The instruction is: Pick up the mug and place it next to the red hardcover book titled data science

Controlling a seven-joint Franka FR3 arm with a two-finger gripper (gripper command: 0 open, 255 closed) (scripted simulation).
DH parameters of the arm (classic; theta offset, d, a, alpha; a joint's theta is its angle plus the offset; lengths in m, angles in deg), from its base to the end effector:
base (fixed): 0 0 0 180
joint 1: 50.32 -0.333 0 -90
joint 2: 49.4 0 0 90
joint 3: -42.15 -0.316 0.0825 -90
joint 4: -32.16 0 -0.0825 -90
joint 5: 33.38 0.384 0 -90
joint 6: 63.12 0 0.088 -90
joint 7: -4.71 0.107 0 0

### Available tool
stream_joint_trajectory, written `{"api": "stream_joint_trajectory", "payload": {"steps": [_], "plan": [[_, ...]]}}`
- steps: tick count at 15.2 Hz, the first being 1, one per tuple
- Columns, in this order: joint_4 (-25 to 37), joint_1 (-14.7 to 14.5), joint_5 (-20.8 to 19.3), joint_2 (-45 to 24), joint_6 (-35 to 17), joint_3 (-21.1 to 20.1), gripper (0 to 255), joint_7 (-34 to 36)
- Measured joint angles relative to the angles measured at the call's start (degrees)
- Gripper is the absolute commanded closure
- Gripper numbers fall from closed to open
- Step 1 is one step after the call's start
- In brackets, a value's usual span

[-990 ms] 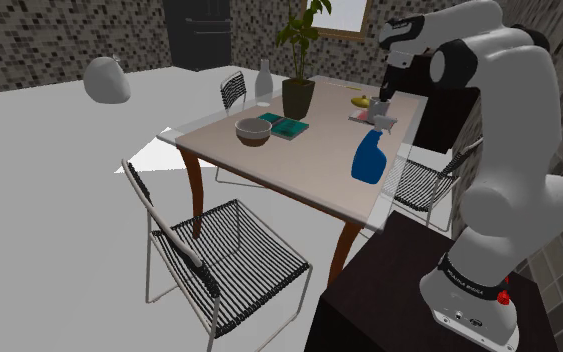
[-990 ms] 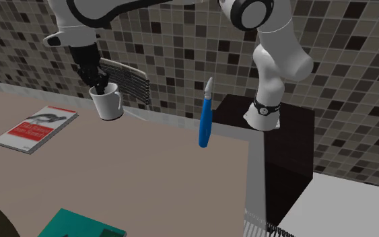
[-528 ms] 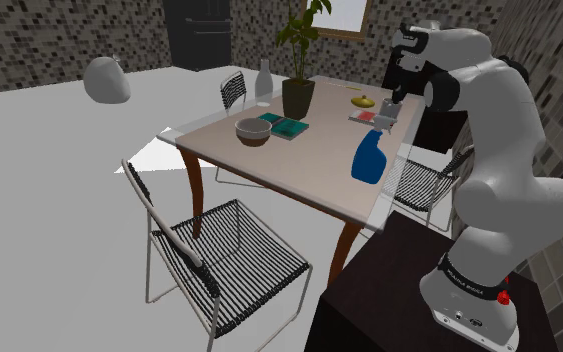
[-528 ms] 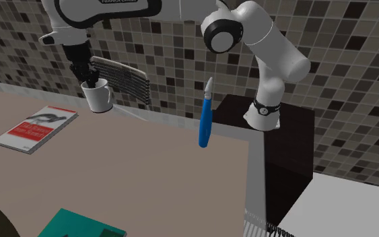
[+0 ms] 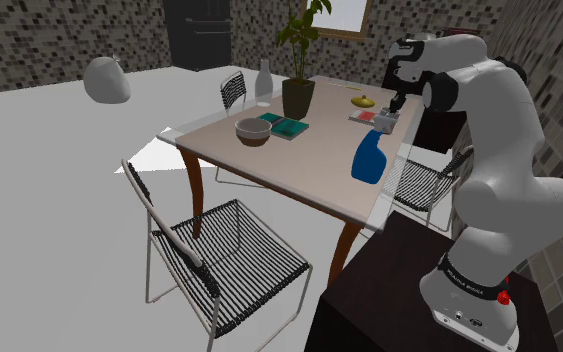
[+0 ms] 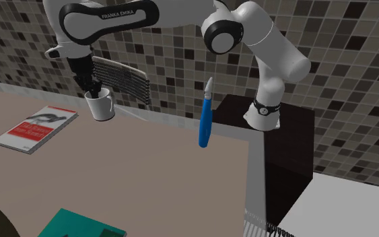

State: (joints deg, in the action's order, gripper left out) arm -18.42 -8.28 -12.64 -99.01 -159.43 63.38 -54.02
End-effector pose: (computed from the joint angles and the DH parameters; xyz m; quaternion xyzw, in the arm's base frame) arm 0.4712 -0.6066 0.3960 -0.9991 0.0024 -0.0267 0.0323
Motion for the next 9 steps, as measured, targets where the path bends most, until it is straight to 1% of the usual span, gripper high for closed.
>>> {"api": "stream_joint_trajectory", "payload": {"steps": [5,9], "plan": [[-3.8,-0.6,0.2,-0.1,-3.7,0.0,255,-0.7],[-4.9,-0.8,0.3,-0.2,-4.9,-0.1,255,-0.9]]}}
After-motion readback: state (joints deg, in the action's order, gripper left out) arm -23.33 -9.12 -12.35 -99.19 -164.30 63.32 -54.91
